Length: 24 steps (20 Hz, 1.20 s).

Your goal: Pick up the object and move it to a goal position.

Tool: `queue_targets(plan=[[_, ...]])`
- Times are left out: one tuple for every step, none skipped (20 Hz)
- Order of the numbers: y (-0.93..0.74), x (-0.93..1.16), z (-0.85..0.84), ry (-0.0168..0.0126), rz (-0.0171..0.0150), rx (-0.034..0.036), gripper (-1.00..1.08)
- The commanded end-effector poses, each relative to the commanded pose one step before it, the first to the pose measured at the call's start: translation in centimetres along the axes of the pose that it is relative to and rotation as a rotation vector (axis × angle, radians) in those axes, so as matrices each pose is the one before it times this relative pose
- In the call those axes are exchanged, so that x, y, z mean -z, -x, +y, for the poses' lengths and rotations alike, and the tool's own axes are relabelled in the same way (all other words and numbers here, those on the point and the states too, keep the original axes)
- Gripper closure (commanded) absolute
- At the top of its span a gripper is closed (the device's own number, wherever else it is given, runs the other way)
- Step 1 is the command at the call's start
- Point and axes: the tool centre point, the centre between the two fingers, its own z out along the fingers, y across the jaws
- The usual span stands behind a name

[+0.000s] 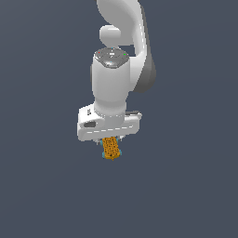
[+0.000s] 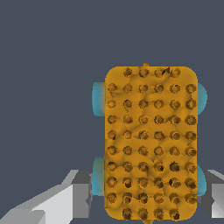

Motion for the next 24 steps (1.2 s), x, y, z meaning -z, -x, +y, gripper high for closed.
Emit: queue_targets(plan=[[-0.749,2.724,-0.197,0.01740,0.01199,-0.05078,1.08],[-0.304,1.050,-0.076,0.00696,0.00434,-0.01951,1.08],[-0.305,1.050,-0.075,0.00700,0.00432,-0.01952,1.08],[-0.306,1.052,-0.074,0.00705,0.00431,-0.01956,1.08],[-0.308,1.055,-0.075,0.00709,0.00431,-0.01961,1.08],[-0.310,1.059,-0.073,0.00716,0.00431,-0.01970,1.08],[-0.313,1.064,-0.074,0.00722,0.00431,-0.01978,1.08],[-0.316,1.068,-0.074,0.00727,0.00431,-0.01985,1.08],[-0.317,1.068,-0.074,0.00730,0.00429,-0.01985,1.08],[-0.318,1.064,-0.074,0.00729,0.00425,-0.01977,1.08],[-0.317,1.053,-0.073,0.00724,0.00419,-0.01958,1.08],[-0.307,1.016,-0.071,0.00700,0.00402,-0.01886,1.08],[-0.296,0.971,-0.068,0.00672,0.00382,-0.01804,1.08],[-0.284,0.927,-0.066,0.00642,0.00362,-0.01719,1.08],[-0.272,0.882,-0.063,0.00613,0.00343,-0.01635,1.08],[-0.261,0.836,-0.061,0.00582,0.00323,-0.01548,1.08],[-0.249,0.790,-0.058,0.00552,0.00303,-0.01462,1.08],[-0.236,0.742,-0.056,0.00519,0.00283,-0.01371,1.08],[-0.222,0.692,-0.053,0.00486,0.00262,-0.01278,1.08],[-0.207,0.641,-0.050,0.00450,0.00241,-0.01182,1.08],[-0.192,0.588,-0.046,0.00415,0.00220,-0.01085,1.08],[-0.177,0.535,-0.043,0.00378,0.00198,-0.00983,1.08],[-0.162,0.480,-0.038,0.00341,0.00176,-0.00882,1.08],[-0.149,0.430,-0.035,0.00307,0.00157,-0.00789,1.08]])
